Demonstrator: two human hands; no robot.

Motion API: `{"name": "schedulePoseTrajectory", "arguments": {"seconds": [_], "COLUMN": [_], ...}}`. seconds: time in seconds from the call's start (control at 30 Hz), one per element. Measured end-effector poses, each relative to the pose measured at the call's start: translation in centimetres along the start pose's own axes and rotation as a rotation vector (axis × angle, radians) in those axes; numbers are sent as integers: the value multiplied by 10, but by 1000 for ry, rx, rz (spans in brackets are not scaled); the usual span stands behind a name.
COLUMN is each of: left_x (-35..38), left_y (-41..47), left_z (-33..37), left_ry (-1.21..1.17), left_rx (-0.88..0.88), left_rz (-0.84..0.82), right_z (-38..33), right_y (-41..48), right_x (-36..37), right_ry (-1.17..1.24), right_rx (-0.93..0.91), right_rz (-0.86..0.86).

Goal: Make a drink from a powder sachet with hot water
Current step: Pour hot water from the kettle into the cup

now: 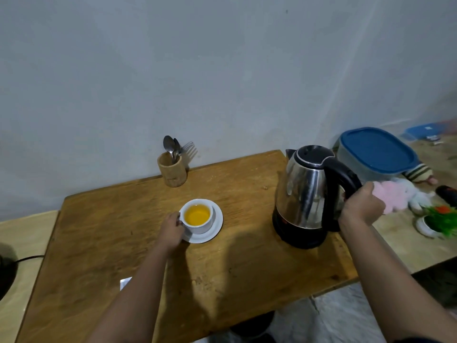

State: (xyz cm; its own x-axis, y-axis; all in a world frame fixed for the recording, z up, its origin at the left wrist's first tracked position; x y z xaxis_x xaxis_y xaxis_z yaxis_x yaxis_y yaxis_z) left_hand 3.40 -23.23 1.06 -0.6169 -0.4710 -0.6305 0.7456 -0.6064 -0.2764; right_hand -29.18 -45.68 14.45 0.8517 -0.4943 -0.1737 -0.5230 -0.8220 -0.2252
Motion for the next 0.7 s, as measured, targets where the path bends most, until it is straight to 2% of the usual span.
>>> {"name": "schedulePoseTrajectory", "arguments": {"seconds": [0.17,0.37,0.7], "left_x": [2,3,1], "left_y": [-2,-6,-8], "left_z": [6,11,12], "left_ry": [-4,2,13], "left_rx": [-16,-41,-26], "left_rz": [24,49,50], "right_z": [7,10,11], "right_y": [7,14,19], "right_x": [-5,-12,-17], "right_ry": [54,92,130], "right_rx": [43,11,-121], "right_rz": [-24,-47,-79]}}
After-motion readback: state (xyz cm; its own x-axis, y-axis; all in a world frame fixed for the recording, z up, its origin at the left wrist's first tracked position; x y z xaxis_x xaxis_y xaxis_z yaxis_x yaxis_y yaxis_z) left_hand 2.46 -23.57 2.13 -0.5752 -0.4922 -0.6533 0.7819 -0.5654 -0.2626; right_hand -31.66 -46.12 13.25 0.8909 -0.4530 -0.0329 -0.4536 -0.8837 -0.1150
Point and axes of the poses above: each hand's wrist, its own y-axis towards the middle knuckle, its own x-axis out of the palm, z = x × y, the point moved 2 cm from there along y, towards the middle knuckle, and after that the axes turned 1 degree about y, right-handed, at the moved point
